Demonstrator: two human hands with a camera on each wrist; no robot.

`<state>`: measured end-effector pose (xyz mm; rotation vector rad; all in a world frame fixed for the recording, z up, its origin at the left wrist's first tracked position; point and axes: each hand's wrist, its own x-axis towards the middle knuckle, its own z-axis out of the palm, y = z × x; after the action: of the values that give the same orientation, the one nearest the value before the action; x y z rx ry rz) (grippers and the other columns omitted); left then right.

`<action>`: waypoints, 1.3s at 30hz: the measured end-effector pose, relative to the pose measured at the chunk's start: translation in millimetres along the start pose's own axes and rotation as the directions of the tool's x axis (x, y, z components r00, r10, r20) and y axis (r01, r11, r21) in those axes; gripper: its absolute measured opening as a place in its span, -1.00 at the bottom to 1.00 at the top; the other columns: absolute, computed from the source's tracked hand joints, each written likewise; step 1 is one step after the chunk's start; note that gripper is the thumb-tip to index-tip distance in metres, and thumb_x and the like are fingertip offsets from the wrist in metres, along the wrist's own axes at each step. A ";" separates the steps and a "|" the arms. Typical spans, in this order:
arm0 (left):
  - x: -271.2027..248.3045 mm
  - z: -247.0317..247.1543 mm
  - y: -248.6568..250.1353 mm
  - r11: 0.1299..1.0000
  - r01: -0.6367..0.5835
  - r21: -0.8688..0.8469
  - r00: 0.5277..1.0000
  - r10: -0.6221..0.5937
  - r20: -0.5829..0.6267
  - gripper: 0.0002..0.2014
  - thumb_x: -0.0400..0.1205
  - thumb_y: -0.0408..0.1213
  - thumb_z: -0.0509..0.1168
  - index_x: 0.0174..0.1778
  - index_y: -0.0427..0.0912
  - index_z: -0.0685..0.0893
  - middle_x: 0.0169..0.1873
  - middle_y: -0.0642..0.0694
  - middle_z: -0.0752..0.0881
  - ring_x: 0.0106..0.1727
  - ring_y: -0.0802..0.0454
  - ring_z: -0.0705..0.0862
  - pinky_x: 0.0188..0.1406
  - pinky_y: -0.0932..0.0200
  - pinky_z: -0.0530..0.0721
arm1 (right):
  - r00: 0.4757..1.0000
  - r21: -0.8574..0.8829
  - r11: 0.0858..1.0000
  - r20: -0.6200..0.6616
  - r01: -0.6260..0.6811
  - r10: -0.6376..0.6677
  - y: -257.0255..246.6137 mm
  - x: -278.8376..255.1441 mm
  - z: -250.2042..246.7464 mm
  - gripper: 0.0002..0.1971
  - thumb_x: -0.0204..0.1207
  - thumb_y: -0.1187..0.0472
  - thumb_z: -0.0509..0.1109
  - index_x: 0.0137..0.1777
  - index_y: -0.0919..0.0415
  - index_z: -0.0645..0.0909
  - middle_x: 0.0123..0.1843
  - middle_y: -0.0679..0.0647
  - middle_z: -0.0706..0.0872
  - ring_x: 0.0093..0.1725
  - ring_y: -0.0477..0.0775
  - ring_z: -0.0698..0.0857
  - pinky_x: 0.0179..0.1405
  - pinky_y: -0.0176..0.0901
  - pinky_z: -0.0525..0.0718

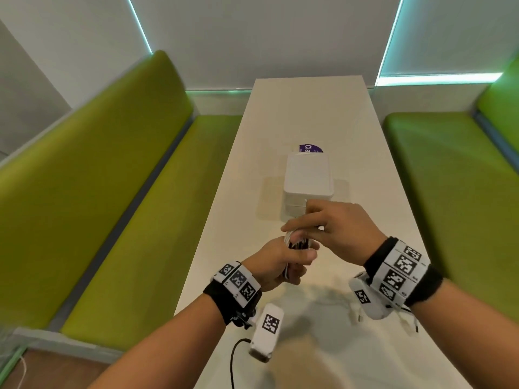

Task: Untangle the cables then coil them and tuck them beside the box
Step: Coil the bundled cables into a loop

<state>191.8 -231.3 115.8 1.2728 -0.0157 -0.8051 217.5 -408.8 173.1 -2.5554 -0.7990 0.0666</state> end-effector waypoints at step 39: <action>3.9 8.0 18.2 0.797 -0.406 -0.448 0.913 0.327 -0.246 -0.39 0.75 0.19 -0.03 0.20 -0.30 0.65 0.38 -0.38 0.67 0.44 -0.27 0.65 0.53 -0.37 0.46 | 0.778 0.871 0.487 -0.260 -0.067 0.572 -37.3 -14.2 63.1 -0.79 0.60 0.26 0.51 0.17 0.03 0.85 0.01 -0.02 0.88 -0.08 0.05 0.86 -0.07 -0.18 0.81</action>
<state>200.8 -238.9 132.2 0.8018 0.0637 -0.3314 174.8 -363.5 131.8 -1.5985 0.0373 -0.1127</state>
